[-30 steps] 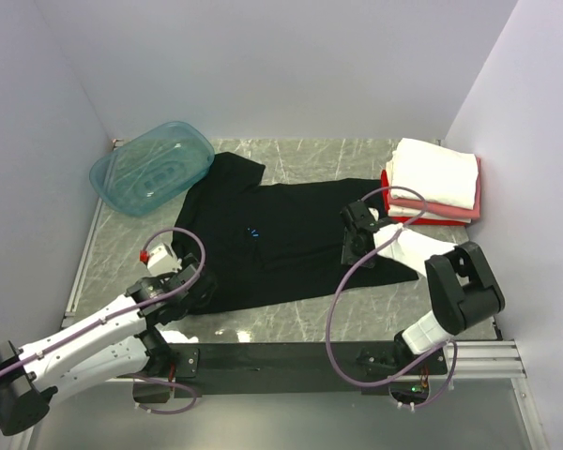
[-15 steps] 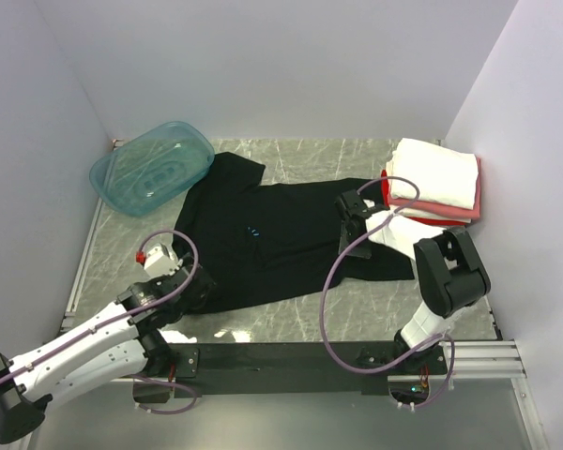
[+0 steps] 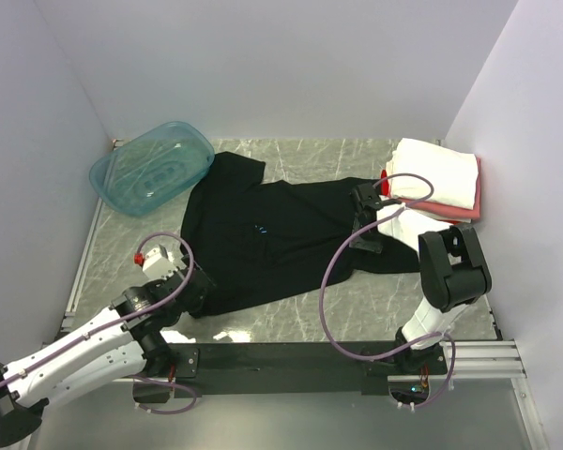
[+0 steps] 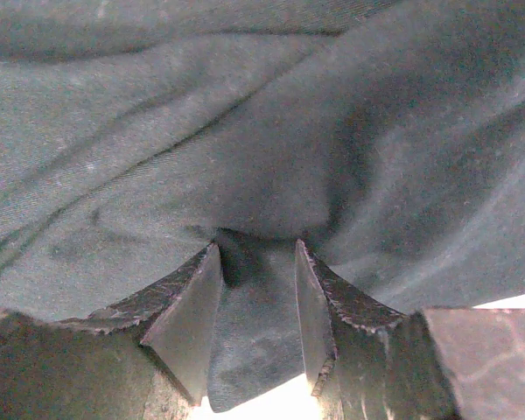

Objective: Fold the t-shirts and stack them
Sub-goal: Fold the tshirt

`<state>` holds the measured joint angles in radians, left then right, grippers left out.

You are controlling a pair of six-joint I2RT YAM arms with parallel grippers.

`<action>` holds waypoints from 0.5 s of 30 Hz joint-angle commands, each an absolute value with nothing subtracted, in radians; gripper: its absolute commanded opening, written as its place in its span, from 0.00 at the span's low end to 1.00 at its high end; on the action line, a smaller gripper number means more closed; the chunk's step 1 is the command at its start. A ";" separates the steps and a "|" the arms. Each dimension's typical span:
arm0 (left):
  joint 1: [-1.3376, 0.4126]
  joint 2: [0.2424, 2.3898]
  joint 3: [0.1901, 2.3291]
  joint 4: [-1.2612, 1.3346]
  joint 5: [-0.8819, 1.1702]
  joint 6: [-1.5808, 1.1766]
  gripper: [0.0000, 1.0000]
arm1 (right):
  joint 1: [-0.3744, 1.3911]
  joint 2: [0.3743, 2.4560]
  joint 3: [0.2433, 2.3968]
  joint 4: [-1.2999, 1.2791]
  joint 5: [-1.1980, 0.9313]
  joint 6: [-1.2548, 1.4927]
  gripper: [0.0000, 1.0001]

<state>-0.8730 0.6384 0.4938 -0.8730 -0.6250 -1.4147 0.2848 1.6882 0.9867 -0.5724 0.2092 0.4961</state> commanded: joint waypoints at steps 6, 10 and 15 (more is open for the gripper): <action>-0.900 0.725 0.488 -0.811 -0.588 -1.359 0.92 | 0.250 1.701 0.976 -0.592 0.261 0.460 0.47; -0.969 0.866 0.508 -0.857 -0.598 -1.397 0.83 | 0.245 1.700 0.979 -0.584 0.253 0.456 0.47; -1.066 0.960 0.555 -0.948 -0.646 -1.528 0.79 | 0.241 1.678 0.962 -0.568 0.227 0.451 0.47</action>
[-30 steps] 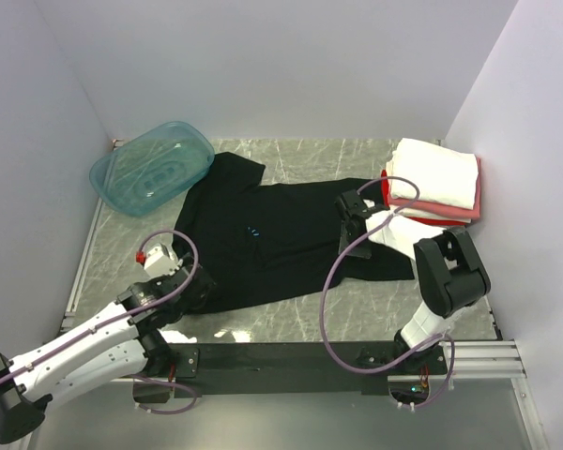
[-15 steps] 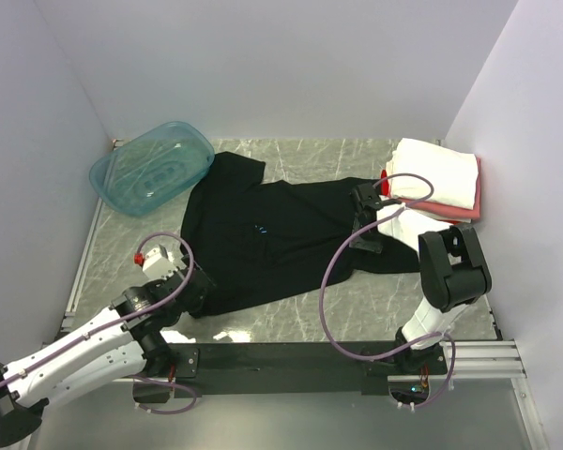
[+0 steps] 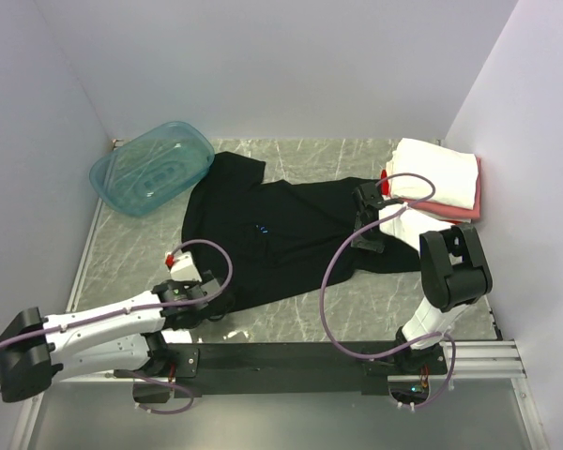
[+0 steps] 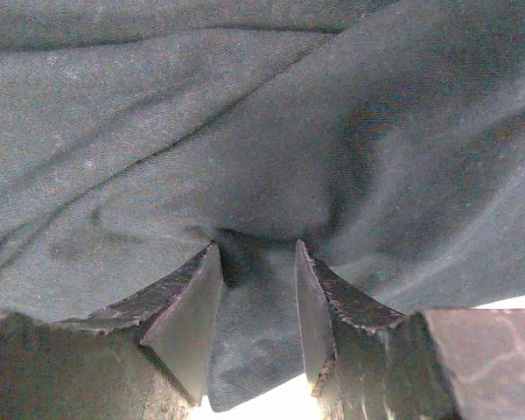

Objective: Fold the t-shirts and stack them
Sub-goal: Fold the tshirt

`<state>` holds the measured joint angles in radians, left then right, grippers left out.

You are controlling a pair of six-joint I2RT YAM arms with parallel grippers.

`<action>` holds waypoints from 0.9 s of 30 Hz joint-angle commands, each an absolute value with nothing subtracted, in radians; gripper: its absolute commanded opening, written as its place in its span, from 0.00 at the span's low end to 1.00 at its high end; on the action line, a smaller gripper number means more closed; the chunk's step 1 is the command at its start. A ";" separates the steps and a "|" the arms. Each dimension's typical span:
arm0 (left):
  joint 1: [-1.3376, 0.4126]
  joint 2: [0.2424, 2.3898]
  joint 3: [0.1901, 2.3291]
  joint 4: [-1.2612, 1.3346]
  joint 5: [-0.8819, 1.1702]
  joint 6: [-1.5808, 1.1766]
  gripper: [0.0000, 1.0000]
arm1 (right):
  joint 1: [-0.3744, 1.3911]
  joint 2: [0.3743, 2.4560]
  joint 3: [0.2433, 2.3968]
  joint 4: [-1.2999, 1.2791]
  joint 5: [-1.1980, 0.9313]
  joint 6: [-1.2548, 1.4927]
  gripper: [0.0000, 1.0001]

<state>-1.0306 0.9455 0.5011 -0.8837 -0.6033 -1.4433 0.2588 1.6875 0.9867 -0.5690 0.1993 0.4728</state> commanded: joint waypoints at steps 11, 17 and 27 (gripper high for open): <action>-1.089 1.112 0.606 -0.994 -0.660 -1.577 0.41 | 0.210 1.675 0.950 -0.546 0.195 0.446 0.47; -1.100 1.184 0.634 -1.035 -0.663 -1.617 0.17 | 0.186 1.657 0.942 -0.548 0.189 0.442 0.47; -1.114 1.117 0.632 -1.051 -0.615 -1.589 0.01 | 0.150 1.674 0.946 -0.566 0.232 0.445 0.47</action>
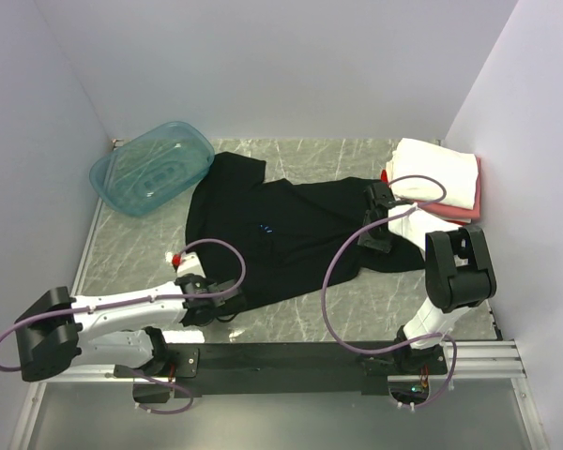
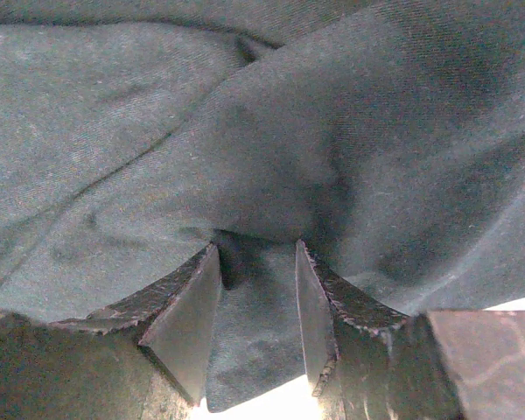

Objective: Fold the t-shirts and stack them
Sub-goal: Fold the tshirt

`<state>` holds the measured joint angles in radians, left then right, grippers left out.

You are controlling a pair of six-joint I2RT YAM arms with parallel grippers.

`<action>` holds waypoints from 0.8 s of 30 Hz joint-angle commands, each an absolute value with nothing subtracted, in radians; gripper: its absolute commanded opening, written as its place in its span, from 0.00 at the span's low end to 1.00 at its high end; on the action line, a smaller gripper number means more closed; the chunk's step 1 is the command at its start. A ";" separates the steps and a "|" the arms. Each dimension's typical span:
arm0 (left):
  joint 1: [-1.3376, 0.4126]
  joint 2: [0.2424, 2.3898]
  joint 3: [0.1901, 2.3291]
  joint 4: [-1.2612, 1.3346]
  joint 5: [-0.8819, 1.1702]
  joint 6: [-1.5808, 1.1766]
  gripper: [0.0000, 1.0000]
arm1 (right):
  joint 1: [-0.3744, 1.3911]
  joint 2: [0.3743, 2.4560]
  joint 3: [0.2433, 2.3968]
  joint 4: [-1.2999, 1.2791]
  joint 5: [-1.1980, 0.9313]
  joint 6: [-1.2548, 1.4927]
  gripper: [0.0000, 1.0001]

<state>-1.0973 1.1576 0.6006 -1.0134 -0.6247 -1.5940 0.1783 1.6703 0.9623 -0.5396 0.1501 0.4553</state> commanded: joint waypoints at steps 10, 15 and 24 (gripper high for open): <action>-1.186 1.029 0.673 -1.026 -0.540 -1.447 0.01 | 0.123 1.687 0.948 -0.572 0.248 0.445 0.47; -1.262 1.107 0.721 -1.092 -0.517 -1.420 0.01 | 0.124 1.701 0.953 -0.574 0.250 0.448 0.47; -1.359 1.158 0.717 -1.154 -0.509 -1.512 0.36 | 0.121 1.689 0.948 -0.572 0.253 0.446 0.47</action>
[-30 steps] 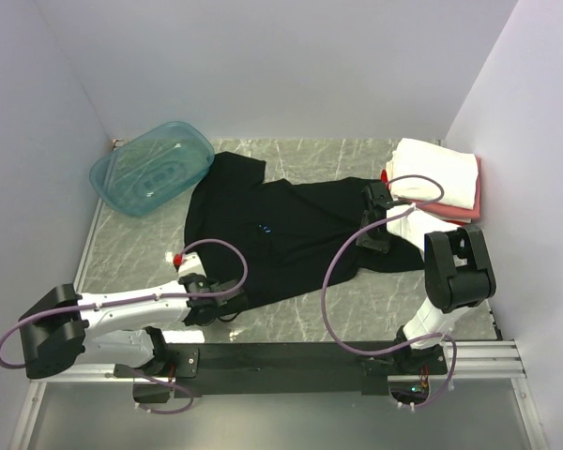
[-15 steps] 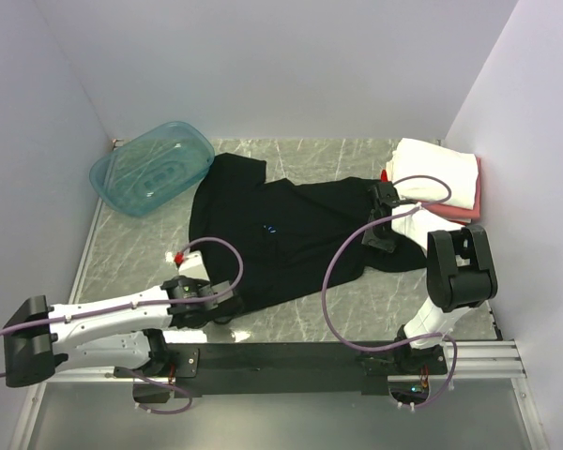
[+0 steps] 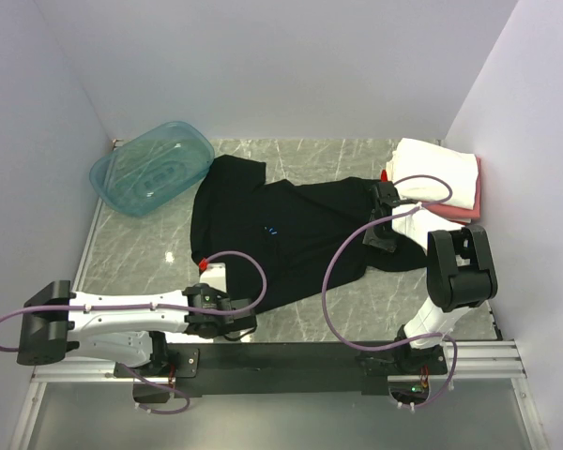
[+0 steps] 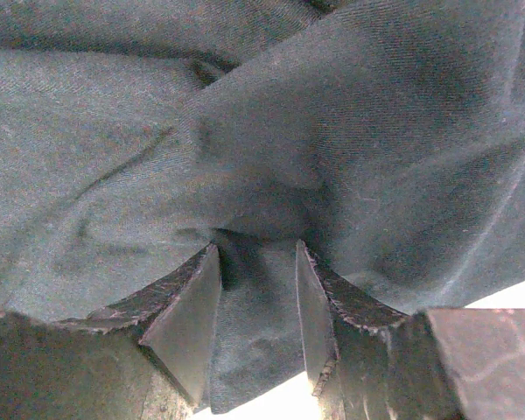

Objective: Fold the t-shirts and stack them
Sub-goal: Fold the tshirt

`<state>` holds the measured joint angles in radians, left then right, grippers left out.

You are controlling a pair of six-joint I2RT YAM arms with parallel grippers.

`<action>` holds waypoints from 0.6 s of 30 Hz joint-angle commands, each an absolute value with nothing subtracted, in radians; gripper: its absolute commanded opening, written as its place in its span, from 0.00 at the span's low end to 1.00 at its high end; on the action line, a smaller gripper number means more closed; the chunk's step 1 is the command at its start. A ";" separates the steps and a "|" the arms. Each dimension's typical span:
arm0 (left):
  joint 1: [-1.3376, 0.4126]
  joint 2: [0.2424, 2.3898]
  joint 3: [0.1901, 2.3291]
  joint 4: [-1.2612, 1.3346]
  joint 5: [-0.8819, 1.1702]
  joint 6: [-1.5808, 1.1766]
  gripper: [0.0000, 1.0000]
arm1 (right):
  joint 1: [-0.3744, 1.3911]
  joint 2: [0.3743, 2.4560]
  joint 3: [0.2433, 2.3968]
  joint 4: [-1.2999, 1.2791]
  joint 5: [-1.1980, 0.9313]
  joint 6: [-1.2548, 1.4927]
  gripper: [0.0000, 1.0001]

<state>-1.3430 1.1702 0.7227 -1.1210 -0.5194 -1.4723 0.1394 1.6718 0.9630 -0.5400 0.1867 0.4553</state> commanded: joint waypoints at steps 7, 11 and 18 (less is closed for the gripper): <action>-1.370 1.161 0.696 -1.147 -0.534 -1.580 0.68 | 0.123 1.674 0.939 -0.569 0.249 0.445 0.47; -1.373 1.206 0.690 -1.065 -0.520 -1.566 0.69 | 0.123 1.675 0.936 -0.569 0.250 0.445 0.47; -1.371 1.241 0.666 -1.063 -0.549 -1.649 0.66 | 0.123 1.667 0.933 -0.568 0.242 0.443 0.47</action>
